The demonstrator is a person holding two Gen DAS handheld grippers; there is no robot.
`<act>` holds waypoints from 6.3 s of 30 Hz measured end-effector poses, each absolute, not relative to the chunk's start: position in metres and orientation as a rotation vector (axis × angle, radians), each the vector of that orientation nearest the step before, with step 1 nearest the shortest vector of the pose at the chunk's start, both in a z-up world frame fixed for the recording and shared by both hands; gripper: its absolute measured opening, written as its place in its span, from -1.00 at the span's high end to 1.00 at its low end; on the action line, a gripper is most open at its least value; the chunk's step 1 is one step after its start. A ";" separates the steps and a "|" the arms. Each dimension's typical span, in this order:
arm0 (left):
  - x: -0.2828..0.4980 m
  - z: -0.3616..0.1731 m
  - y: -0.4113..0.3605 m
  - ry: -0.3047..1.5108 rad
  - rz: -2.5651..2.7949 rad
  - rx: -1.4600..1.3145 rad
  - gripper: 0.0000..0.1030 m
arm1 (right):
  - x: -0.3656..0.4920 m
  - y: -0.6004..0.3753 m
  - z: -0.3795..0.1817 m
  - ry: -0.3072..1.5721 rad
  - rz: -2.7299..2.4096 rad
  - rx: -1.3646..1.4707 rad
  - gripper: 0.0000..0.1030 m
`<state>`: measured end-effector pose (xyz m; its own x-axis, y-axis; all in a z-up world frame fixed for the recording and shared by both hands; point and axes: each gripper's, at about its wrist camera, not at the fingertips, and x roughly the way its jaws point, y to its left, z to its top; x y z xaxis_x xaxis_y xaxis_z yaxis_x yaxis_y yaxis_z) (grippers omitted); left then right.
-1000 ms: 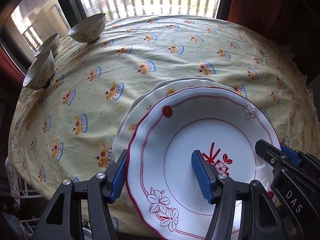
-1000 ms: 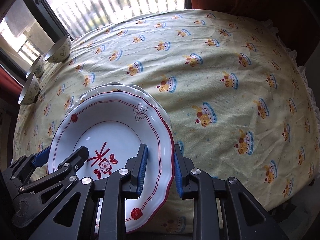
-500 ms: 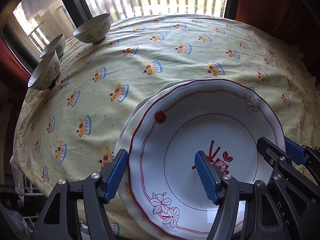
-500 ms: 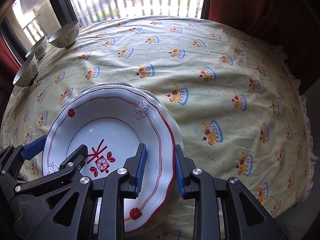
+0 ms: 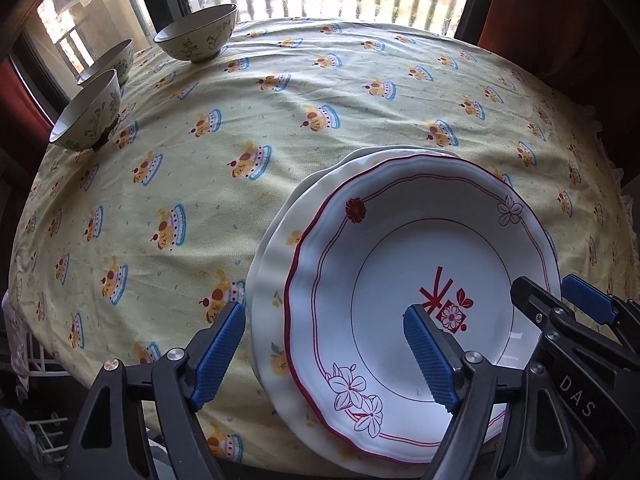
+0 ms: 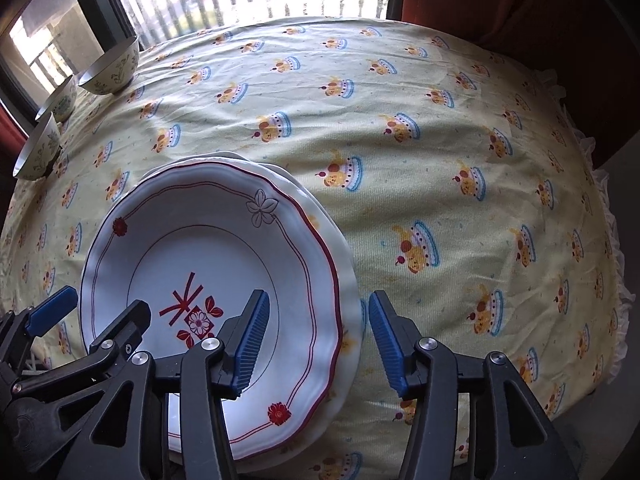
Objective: Organize plates and bowls
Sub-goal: 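Open both grippers and withdraw them from the plate stack, then move both grippers to the large white bowl, then close both grippers on the rim of the large white bowl, then lift the large bowl with both grippers and carry it beside the plate stack, then lower the large bowl onto the tablecloth and open both grippers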
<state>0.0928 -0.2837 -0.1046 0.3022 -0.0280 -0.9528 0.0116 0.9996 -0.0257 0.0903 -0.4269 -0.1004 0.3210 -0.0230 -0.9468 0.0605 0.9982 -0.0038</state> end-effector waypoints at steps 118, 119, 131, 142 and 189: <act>0.191 -0.086 -0.038 1.199 -0.251 0.063 0.54 | 0.172 -0.140 -0.071 1.213 -0.092 0.178 0.73; 0.188 -0.086 -0.044 1.199 -0.250 0.069 0.54 | 0.168 -0.146 -0.072 1.220 -0.090 0.184 0.73; 0.160 -0.091 -0.104 1.227 -0.197 0.049 0.54 | 0.140 -0.211 -0.079 1.245 -0.045 0.181 0.73; 0.139 -0.100 -0.119 1.216 -0.057 -0.016 0.34 | 0.130 -0.232 -0.092 1.253 0.074 0.140 0.73; 0.154 -0.018 -0.034 1.073 -0.135 0.025 -0.79 | 0.146 -0.161 -0.017 1.080 0.018 0.111 -0.39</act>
